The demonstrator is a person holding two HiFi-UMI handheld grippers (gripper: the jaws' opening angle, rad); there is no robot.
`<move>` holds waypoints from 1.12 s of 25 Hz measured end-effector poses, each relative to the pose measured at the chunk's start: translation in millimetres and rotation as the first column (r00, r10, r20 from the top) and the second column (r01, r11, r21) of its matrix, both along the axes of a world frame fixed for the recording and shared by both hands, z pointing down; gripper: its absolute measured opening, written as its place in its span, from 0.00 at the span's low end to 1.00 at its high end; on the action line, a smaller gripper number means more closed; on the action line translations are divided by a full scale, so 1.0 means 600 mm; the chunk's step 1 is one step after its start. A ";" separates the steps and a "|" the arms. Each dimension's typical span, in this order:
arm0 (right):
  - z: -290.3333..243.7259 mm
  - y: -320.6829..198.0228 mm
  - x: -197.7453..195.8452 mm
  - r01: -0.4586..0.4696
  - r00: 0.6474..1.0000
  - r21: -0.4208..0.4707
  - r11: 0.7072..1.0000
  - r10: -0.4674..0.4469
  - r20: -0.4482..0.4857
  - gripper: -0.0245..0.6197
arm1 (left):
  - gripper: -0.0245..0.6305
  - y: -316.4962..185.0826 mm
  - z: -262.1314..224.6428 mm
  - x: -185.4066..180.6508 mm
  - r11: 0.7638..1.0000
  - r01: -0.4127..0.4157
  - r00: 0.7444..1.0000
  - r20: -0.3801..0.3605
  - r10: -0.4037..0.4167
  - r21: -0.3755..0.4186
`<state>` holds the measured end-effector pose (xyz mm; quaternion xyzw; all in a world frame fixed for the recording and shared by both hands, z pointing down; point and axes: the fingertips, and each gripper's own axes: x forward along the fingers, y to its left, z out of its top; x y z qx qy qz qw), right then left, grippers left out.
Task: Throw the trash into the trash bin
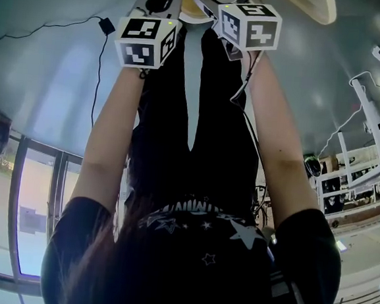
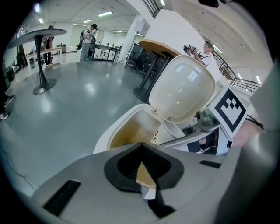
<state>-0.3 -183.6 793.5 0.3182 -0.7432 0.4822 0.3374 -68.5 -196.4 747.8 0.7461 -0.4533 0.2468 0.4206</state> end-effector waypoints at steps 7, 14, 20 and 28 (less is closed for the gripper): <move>-0.012 -0.004 0.002 0.005 1.000 0.011 1.000 -0.005 -0.014 0.65 | 0.05 -0.003 -0.015 0.003 1.000 -0.013 1.000 0.000 0.013 0.008; -0.035 0.000 -0.002 -0.002 1.000 0.020 1.000 0.002 -0.013 0.65 | 0.05 0.011 -0.042 -0.002 1.000 -0.027 1.000 0.002 0.027 0.014; -0.069 -0.001 -0.002 -0.012 1.000 0.013 1.000 0.012 0.000 0.64 | 0.05 0.007 -0.082 0.001 0.999 -0.032 0.999 -0.003 0.032 0.040; -0.128 -0.002 -0.005 -0.009 1.000 0.031 0.999 0.009 -0.004 0.64 | 0.05 0.003 -0.134 -0.005 0.996 -0.034 0.999 -0.001 0.034 0.077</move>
